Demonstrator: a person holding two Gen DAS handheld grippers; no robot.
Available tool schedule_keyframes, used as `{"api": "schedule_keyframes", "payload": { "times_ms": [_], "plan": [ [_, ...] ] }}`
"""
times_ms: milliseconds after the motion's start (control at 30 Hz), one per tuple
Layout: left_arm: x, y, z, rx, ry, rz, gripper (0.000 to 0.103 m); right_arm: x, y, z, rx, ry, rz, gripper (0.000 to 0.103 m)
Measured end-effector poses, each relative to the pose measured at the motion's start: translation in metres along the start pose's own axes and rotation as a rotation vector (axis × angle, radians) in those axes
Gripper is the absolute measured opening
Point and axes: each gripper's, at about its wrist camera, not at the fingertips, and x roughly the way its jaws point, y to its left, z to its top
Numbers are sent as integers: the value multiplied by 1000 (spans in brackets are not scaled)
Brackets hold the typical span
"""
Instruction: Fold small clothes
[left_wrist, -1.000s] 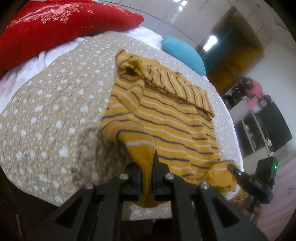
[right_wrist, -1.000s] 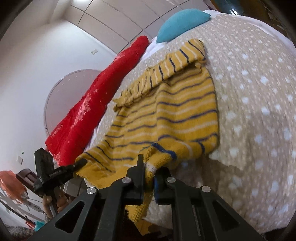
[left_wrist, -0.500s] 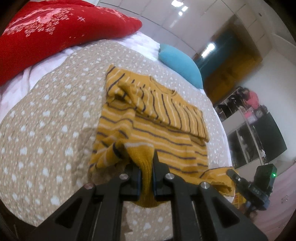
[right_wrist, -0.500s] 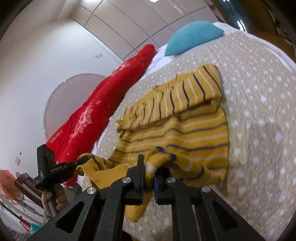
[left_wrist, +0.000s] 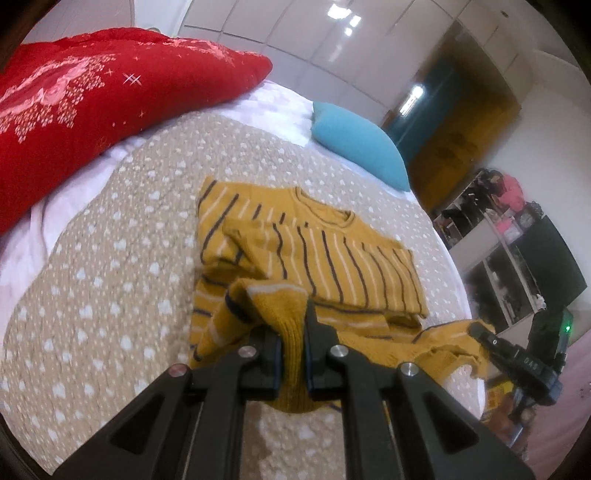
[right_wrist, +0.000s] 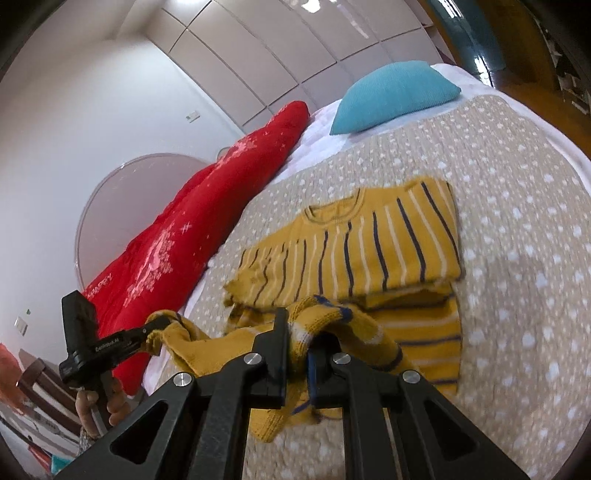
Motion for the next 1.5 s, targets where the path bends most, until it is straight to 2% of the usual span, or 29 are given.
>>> {"api": "schedule_keyframes", "payload": {
  "times_ms": [200,467,833,900,967,1000,1033,1100,1167,1233,1267,1333,1400,1500],
  "plan": [
    [10,-7,31,23,-10,23,9,16,0,34,22,-20,-11,9],
    [57,-12,70,63,88,94,9,54,-21,70,88,19,-67,9],
    [156,26,108,-102,171,118,10,138,-79,105,244,53,-120,9],
    [170,33,114,-129,183,103,12,151,-89,110,264,62,-132,11],
    [179,43,119,-178,189,65,17,163,-98,114,287,73,-128,12],
    [183,49,122,-209,189,40,25,170,-105,117,311,78,-117,12],
    [183,54,124,-232,183,20,32,173,-110,118,329,82,-108,14],
    [181,65,130,-282,145,-29,58,180,-122,122,382,81,-73,19],
    [175,76,134,-346,114,-91,66,183,-136,125,451,66,-30,30],
    [172,87,137,-409,98,-141,68,185,-152,129,544,44,39,44],
    [171,91,138,-422,96,-139,68,185,-159,130,590,28,55,47],
    [167,95,139,-417,91,-113,68,183,-166,133,629,-2,57,59],
    [161,95,134,-402,101,-87,68,179,-172,135,668,-20,94,64],
    [149,94,124,-362,120,-53,68,164,-173,135,675,-24,124,65]
  ]
}}
